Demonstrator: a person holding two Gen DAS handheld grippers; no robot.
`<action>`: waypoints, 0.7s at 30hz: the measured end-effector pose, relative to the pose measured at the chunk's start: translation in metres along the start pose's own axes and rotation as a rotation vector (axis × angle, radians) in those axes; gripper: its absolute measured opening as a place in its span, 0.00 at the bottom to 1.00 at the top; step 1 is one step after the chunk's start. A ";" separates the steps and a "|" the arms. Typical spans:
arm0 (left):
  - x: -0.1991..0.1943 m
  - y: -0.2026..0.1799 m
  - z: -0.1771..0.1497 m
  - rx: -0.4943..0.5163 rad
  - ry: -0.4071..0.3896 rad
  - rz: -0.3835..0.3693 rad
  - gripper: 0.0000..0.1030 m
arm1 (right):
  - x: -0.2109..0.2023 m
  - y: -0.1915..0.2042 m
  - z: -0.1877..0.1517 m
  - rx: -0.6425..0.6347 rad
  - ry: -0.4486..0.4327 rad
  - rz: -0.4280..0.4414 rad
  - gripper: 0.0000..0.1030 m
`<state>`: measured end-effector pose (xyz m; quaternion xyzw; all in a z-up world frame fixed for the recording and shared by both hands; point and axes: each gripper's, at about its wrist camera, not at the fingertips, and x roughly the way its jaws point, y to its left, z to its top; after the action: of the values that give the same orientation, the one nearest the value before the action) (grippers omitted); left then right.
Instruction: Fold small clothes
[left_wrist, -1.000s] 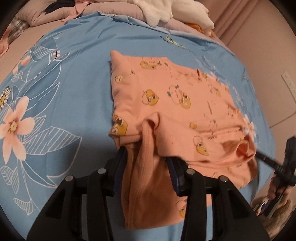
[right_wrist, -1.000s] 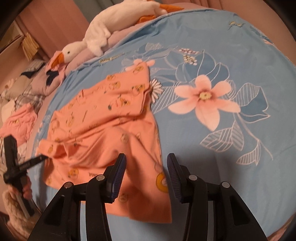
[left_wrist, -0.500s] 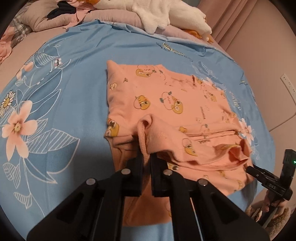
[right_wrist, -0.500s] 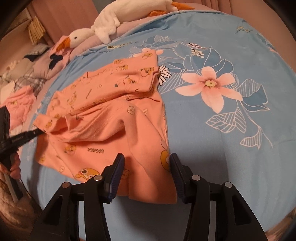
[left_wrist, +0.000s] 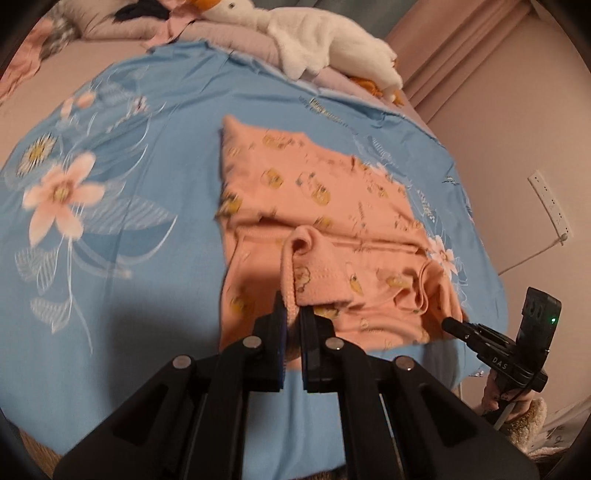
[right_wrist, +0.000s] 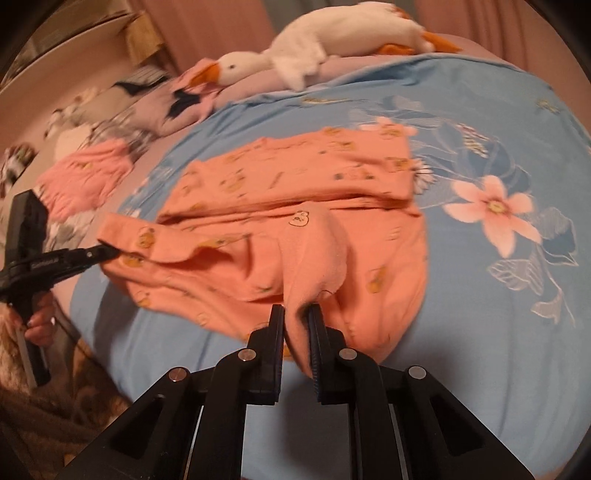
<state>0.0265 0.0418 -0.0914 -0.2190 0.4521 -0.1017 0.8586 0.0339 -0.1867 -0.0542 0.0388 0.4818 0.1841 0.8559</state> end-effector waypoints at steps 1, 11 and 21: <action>0.000 0.002 -0.002 -0.003 0.006 0.005 0.05 | 0.002 0.002 0.001 -0.005 -0.001 0.007 0.14; 0.023 0.014 -0.001 -0.009 0.039 0.062 0.06 | 0.020 -0.001 0.023 0.009 0.035 0.027 0.26; 0.047 0.028 0.021 -0.066 0.084 0.002 0.19 | 0.027 -0.023 0.052 0.104 0.016 0.128 0.38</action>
<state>0.0698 0.0546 -0.1288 -0.2425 0.4911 -0.0947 0.8313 0.0961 -0.1928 -0.0537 0.1125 0.4940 0.2132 0.8354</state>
